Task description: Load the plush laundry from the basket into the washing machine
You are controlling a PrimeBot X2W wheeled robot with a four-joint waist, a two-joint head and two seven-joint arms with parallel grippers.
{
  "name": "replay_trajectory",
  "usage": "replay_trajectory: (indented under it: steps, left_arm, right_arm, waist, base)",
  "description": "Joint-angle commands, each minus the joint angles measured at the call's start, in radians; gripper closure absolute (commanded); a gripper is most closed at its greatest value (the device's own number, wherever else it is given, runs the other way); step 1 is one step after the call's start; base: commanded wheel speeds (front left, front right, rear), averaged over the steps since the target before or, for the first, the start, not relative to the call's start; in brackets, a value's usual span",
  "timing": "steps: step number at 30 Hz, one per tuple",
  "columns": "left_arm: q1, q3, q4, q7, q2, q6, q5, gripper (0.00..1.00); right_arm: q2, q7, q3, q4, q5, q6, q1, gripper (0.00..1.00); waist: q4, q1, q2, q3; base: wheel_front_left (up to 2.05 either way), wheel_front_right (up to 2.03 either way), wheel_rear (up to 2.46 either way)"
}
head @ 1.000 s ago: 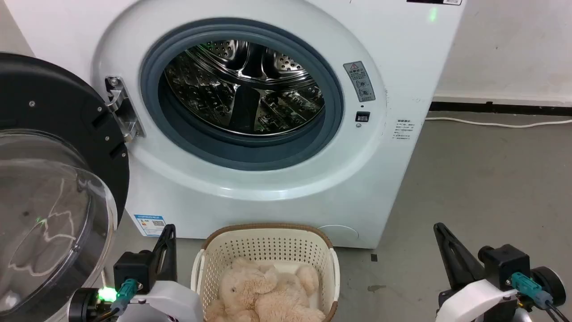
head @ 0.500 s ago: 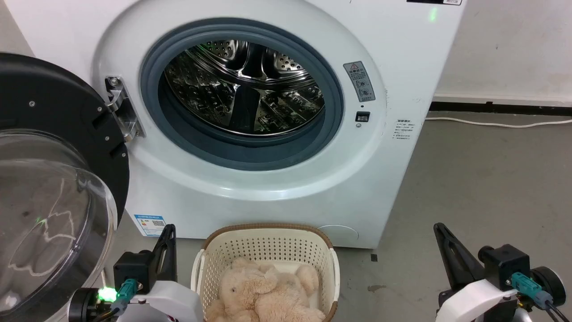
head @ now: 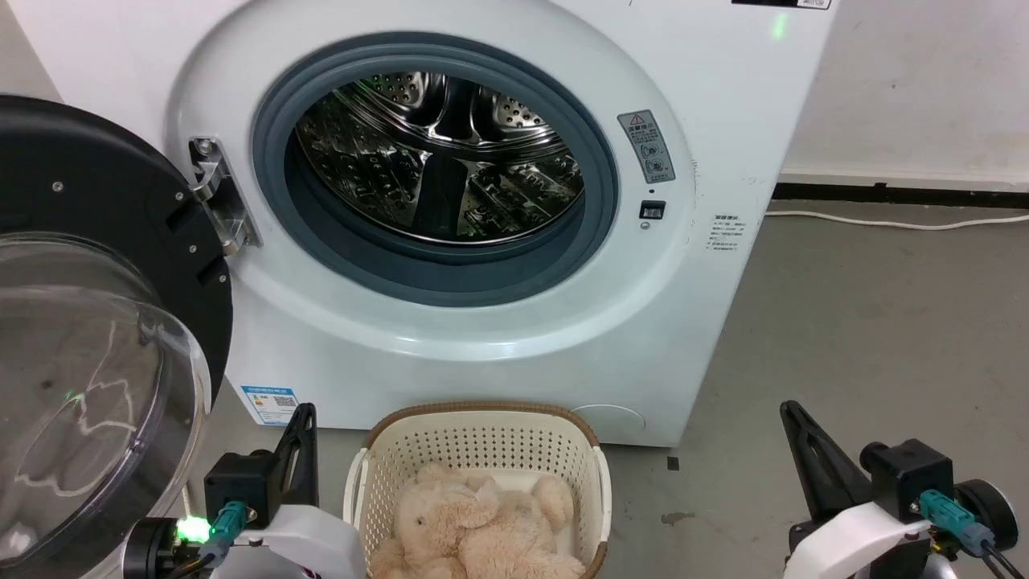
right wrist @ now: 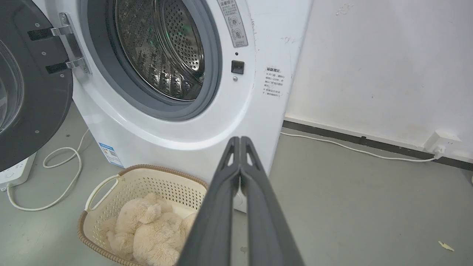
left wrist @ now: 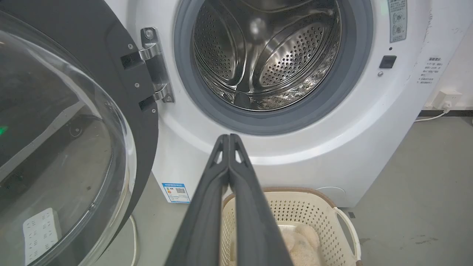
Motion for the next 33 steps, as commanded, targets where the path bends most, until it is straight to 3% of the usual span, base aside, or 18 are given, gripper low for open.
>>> replay_trajectory:
  steps: [1,20,21,33]
  left_arm:
    - [-0.01,0.0,-0.004,0.0,0.0,-0.004,0.003,1.0]
    - [-0.01,0.0,-0.004,0.0,0.0,-0.004,0.003,1.0]
    - [0.0,0.0,0.0,0.0,0.0,0.0,0.0,0.0]
    - [0.006,-0.024,0.003,-0.016,0.0,0.006,-0.029,0.0]
  right_arm:
    - [-0.001,0.0,0.0,0.002,-0.007,0.001,-0.012,1.0]
    - [-0.001,0.0,0.0,0.002,-0.007,0.001,-0.012,1.0]
    - [0.0,0.0,0.0,0.0,0.0,0.0,0.0,0.0]
    - [0.0,-0.014,0.005,0.001,0.035,0.0,0.015,0.0]
  waist:
    - [0.0,0.0,0.0,0.0]
    - [0.0,0.0,0.0,0.0]
    - [0.0,0.0,0.0,0.0]
    - [-0.001,0.0,0.0,0.001]
  base:
    - [0.0,0.0,0.0]
    - [0.0,0.0,0.0]
    - [0.0,0.0,0.0]
    - [0.0,0.0,0.0]
